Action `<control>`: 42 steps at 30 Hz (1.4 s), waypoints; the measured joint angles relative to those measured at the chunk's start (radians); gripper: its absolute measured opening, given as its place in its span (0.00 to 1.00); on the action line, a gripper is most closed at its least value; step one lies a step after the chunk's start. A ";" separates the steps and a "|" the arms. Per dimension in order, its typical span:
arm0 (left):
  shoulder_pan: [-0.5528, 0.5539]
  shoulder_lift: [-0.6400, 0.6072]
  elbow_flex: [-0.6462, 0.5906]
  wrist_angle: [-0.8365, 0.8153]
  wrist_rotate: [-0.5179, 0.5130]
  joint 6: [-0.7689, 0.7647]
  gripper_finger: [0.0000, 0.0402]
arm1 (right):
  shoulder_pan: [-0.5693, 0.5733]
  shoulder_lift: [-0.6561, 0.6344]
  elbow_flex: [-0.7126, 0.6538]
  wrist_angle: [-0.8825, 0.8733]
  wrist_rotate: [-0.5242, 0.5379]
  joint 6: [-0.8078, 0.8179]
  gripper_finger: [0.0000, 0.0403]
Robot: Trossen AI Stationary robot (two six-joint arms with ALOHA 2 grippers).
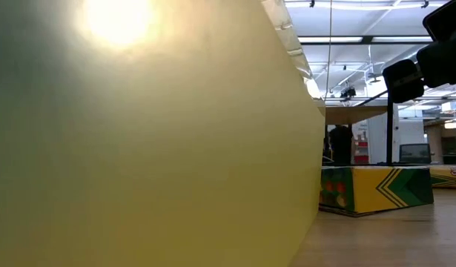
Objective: Pick & Place Office Desk Supplies
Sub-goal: Put the green rubberband into the blue bin
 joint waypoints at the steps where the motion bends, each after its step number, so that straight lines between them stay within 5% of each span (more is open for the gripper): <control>1: 0.000 0.000 -0.002 0.001 0.000 0.000 0.47 | 0.000 0.000 0.000 0.000 0.000 0.000 0.02; 26: 0.000 0.001 -0.006 0.000 -0.049 -0.001 0.03 | 0.000 0.000 0.000 0.000 0.000 0.000 0.02; 42: 0.000 0.003 0.008 -0.013 -0.057 -0.001 0.00 | 0.000 0.000 0.000 0.000 0.000 0.000 0.02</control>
